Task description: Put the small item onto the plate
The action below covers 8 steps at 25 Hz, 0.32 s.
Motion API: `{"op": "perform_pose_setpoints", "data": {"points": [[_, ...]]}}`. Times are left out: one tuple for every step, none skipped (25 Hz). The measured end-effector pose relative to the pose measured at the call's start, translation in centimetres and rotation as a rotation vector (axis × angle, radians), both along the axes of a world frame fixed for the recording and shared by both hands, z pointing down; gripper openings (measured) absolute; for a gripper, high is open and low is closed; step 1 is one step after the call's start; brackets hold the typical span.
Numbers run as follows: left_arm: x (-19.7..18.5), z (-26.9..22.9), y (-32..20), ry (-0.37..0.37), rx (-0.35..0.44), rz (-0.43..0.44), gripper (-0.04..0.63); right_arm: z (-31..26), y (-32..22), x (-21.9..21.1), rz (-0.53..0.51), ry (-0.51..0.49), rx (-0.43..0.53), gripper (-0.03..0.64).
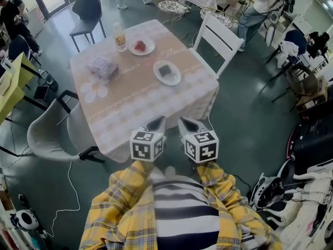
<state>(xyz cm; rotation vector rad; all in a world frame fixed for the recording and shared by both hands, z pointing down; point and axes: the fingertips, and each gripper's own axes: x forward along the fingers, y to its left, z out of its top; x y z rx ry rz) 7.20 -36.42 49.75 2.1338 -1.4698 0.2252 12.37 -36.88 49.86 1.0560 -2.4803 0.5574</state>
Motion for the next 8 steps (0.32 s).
{"op": "perform_pose_setpoints", "data": {"points": [[0.19, -0.15, -0.08, 0.003, 0.004, 0.003, 0.000, -0.09, -0.06, 0.07, 0.002, -0.001, 0.001, -0.005], [0.39, -0.33, -0.15, 0.006, 0.010, 0.007, 0.000, -0.18, -0.12, 0.13, 0.003, -0.003, 0.003, -0.005], [0.59, -0.50, -0.17, 0.008, 0.015, 0.010, 0.000, -0.27, -0.15, 0.16, 0.003, -0.004, 0.004, -0.005], [0.75, -0.66, -0.16, 0.010, 0.019, 0.013, 0.000, -0.36, -0.18, 0.17, 0.003, -0.005, 0.006, -0.005], [0.87, -0.79, -0.16, 0.011, 0.022, 0.014, 0.000, -0.46, -0.22, 0.19, 0.002, -0.007, 0.007, -0.005], [0.95, -0.90, -0.19, 0.011, 0.024, 0.014, 0.000, -0.58, -0.27, 0.21, 0.001, -0.008, 0.009, -0.005], [1.01, -1.01, -0.23, 0.011, 0.026, 0.013, 0.000, -0.70, -0.34, 0.22, 0.000, -0.010, 0.011, -0.005], [1.05, -1.11, -0.27, 0.010, 0.028, 0.012, 0.000, -0.82, -0.41, 0.24, -0.001, -0.012, 0.013, -0.005]]}}
